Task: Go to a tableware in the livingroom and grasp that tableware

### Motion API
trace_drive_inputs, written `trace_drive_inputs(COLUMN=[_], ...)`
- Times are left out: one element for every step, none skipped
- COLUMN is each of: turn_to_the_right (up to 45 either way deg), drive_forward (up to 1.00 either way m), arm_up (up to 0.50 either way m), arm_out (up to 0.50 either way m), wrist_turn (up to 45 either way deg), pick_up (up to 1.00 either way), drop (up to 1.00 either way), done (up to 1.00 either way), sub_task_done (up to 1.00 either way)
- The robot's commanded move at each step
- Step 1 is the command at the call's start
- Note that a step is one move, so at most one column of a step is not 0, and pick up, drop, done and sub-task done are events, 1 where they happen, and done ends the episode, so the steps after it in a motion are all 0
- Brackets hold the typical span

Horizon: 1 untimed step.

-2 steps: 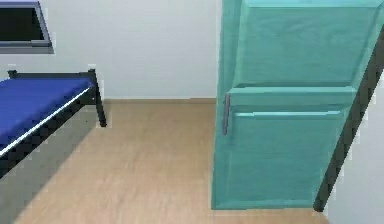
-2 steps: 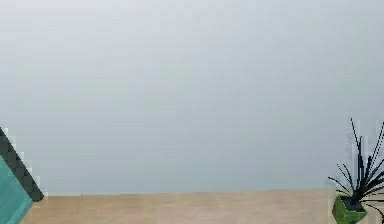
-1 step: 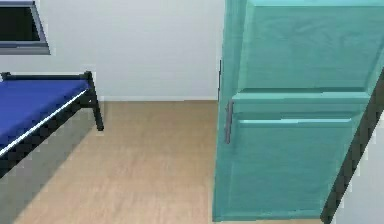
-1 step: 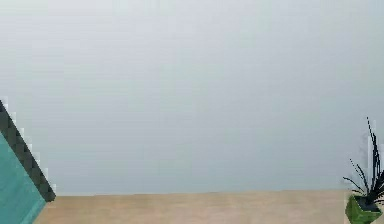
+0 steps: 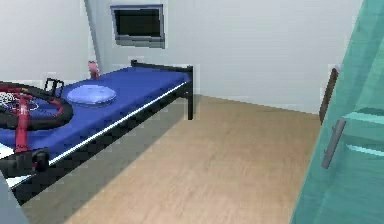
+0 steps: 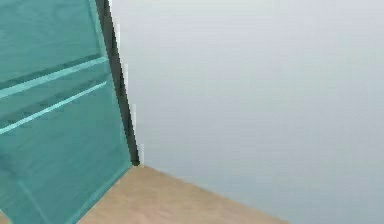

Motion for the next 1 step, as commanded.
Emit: trace_drive_inputs(turn_to_the_right=[0.0], drive_forward=[0.75], arm_up=[0.00], arm_out=[0.00], wrist_turn=[0.0], pick_up=[0.00], drop=[0.00], done=[0.00], sub_task_done=[0.00])
